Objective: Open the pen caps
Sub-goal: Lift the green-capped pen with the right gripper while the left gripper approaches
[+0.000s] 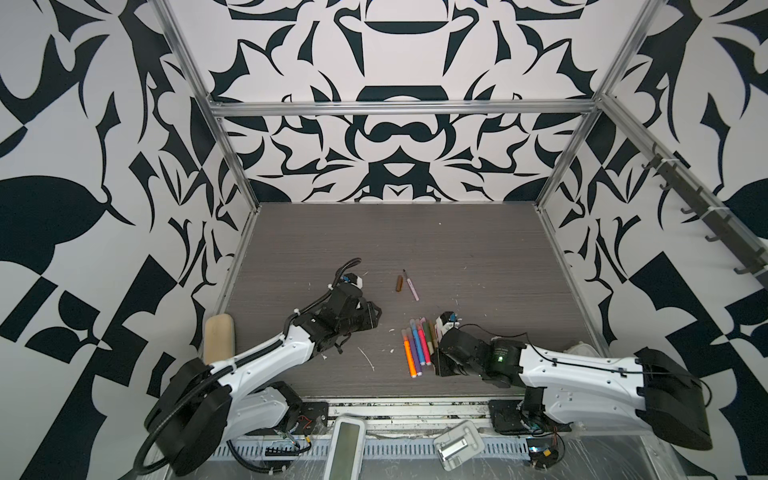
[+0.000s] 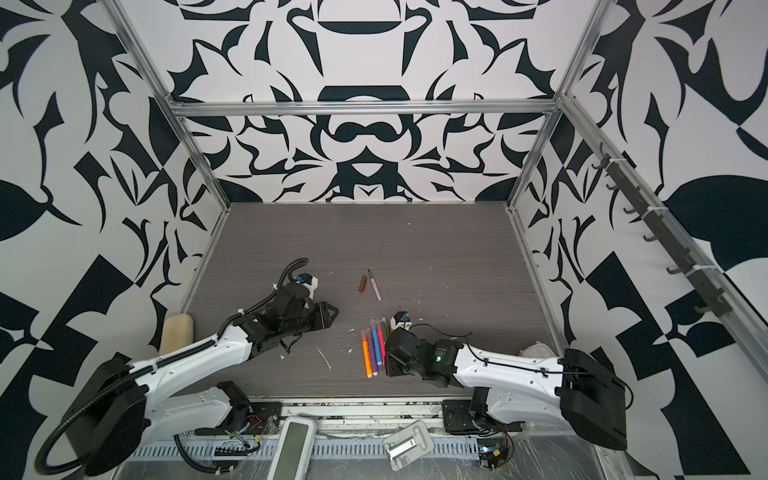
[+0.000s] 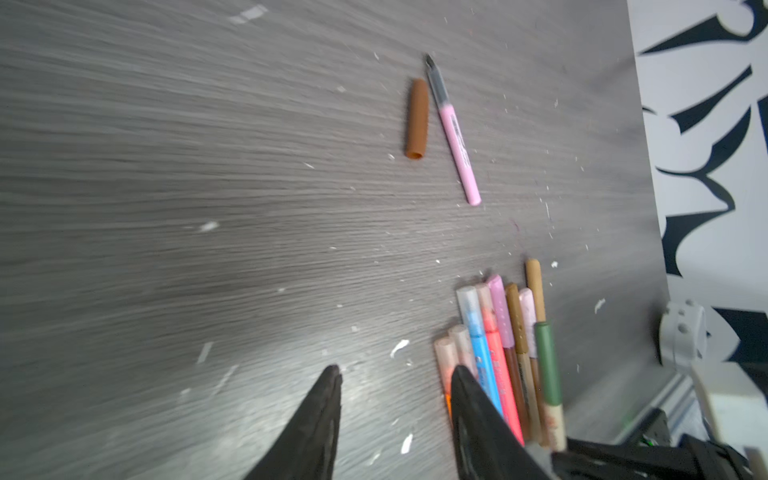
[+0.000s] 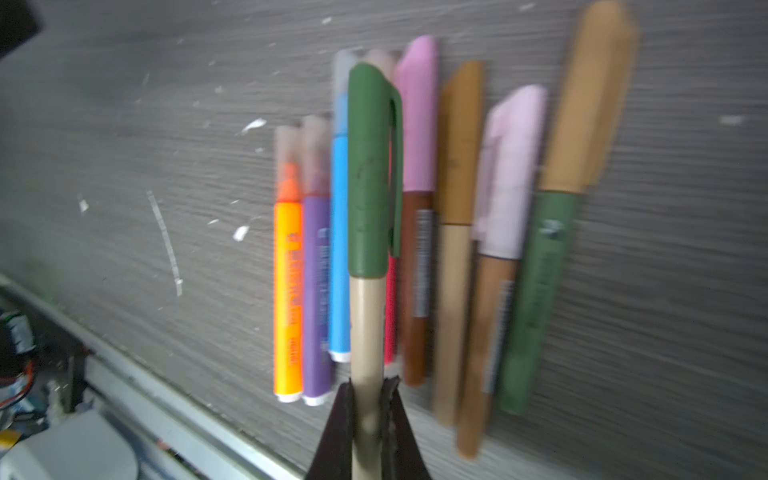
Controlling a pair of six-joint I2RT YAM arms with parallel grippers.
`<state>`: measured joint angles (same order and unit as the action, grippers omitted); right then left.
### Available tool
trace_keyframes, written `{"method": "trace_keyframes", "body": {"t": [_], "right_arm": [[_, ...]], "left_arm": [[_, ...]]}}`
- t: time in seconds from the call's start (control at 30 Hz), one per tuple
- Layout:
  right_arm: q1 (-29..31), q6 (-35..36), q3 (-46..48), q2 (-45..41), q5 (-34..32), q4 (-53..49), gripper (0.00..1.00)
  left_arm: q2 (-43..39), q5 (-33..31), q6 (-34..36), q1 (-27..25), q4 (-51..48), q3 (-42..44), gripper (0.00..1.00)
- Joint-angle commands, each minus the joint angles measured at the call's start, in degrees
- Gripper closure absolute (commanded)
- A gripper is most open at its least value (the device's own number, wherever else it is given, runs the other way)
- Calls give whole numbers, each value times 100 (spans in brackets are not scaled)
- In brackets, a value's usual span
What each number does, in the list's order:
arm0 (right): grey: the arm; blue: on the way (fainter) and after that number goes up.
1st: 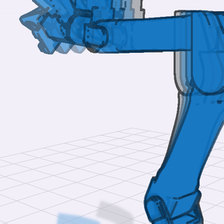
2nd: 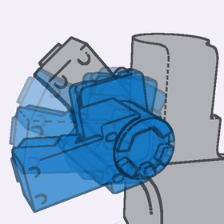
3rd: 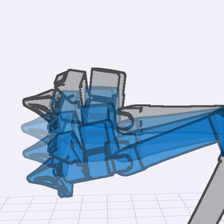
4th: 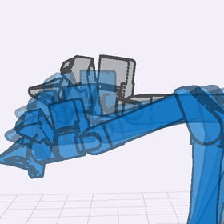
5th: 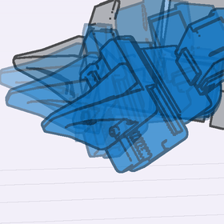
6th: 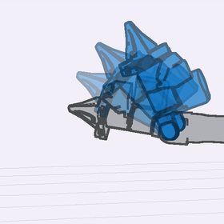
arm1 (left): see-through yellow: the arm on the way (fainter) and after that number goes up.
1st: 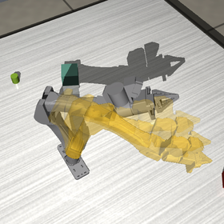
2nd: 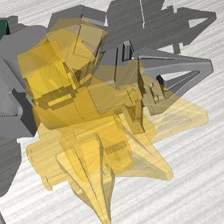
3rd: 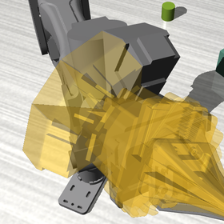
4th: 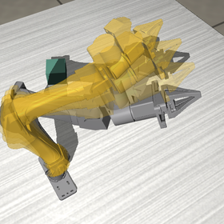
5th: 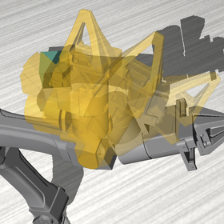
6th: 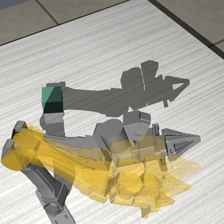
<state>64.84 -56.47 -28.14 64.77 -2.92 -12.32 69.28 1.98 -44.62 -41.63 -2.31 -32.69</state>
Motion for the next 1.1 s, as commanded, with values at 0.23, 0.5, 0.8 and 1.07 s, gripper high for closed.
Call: {"method": "trace_keyframes", "body": {"t": [0.23,0.5,0.8,1.07], "right_arm": [[95,-89,-527,944,819,1668,100],[124,39,-982,1026,666,1343,100],[130,-4,-1014,858,415,884,100],[185,-116,-1016,798,51,234,100]], "left_arm": [[662,1330,-78,-293,819,-315,54],[812,1083,32,-397,455,-373,59],[521,845,25,-391,127,-376,58],[418,668,-48,-390,-13,-458,55]]}}
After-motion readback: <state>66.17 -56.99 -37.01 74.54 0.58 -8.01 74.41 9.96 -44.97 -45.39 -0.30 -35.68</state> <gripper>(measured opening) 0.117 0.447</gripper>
